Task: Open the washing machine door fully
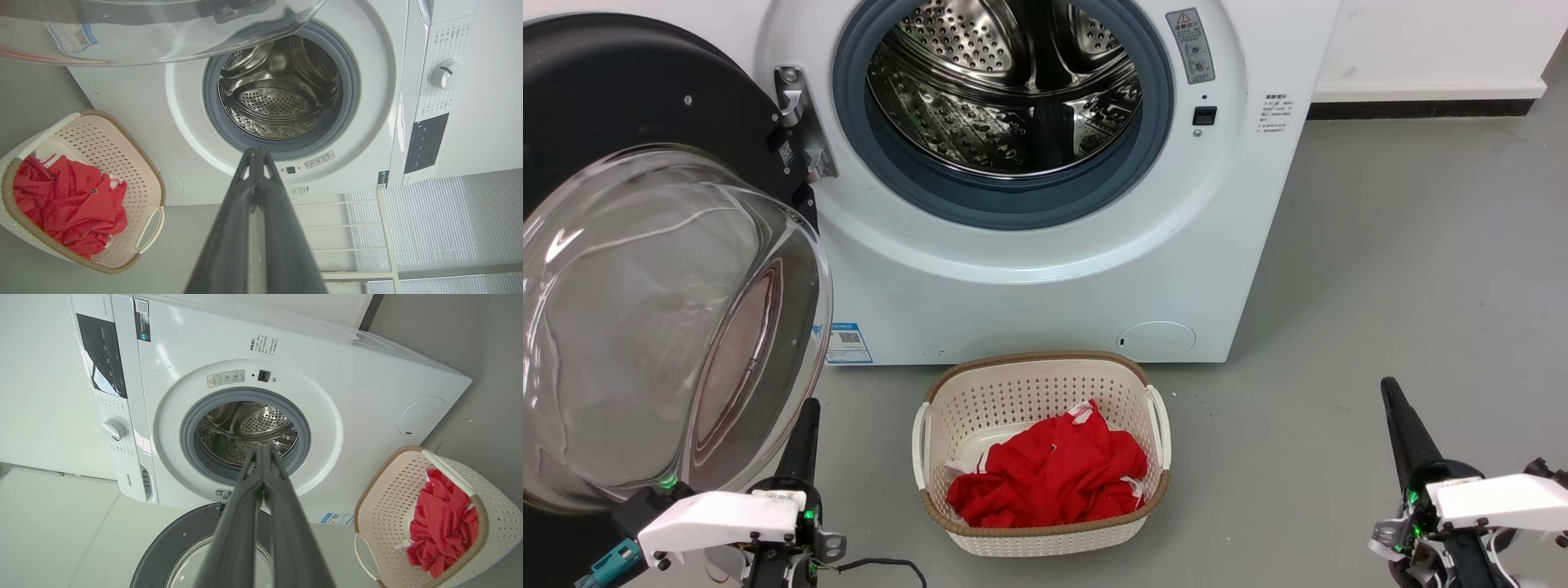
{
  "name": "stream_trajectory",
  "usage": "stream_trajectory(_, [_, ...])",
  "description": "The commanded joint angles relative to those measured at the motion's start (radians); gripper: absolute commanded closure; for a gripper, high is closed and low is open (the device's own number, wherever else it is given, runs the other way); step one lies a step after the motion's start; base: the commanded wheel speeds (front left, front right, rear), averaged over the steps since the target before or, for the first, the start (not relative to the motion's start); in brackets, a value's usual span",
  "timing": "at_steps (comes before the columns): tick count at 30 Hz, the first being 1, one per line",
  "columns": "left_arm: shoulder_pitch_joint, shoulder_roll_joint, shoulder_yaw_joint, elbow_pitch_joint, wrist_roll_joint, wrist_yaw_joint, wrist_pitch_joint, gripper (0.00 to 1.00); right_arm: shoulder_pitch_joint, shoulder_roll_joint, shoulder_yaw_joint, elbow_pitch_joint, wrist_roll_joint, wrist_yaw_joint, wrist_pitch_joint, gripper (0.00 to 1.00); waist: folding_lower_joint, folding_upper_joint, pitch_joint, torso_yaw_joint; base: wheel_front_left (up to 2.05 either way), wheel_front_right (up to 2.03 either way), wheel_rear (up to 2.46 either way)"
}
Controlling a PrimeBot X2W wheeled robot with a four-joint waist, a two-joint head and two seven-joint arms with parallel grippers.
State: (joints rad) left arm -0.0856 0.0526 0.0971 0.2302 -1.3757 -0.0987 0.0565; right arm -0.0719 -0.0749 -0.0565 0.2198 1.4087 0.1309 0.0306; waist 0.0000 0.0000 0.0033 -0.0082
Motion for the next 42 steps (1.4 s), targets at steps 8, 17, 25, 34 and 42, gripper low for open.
stream_trajectory(8, [-0.021, 0.000, 0.007, 0.005, -0.075, -0.015, 0.020, 1.00, -0.024, -0.002, -0.010, 0.005, 0.074, 0.000, 0.020, 1.00, 0.0000, 0.0000, 0.000, 0.002, 0.00, 0.00, 0.00])
stream_trajectory(17, [-0.026, -0.002, 0.013, 0.010, -0.144, -0.024, 0.039, 1.00, -0.033, 0.000, -0.017, 0.014, 0.140, 0.000, 0.037, 1.00, 0.0000, 0.0000, 0.000, 0.004, 0.00, 0.00, 0.00])
stream_trajectory(25, [-0.024, -0.003, 0.017, 0.014, -0.201, -0.031, 0.052, 1.00, -0.034, 0.002, -0.024, 0.021, 0.195, 0.000, 0.052, 1.00, 0.0000, 0.0000, 0.000, 0.007, 0.00, 0.00, 0.00])
stream_trajectory(34, [-0.027, -0.003, 0.020, 0.017, -0.238, -0.035, 0.061, 1.00, -0.040, 0.005, -0.030, 0.025, 0.228, 0.000, 0.064, 1.00, 0.0000, 0.0000, 0.000, 0.008, 0.00, 0.00, 0.00])
stream_trajectory(42, [-0.027, -0.003, 0.020, 0.017, -0.238, -0.035, 0.061, 1.00, -0.041, 0.007, -0.033, 0.025, 0.224, 0.000, 0.065, 1.00, 0.0000, 0.0000, 0.000, 0.008, 0.00, 0.00, 0.00])
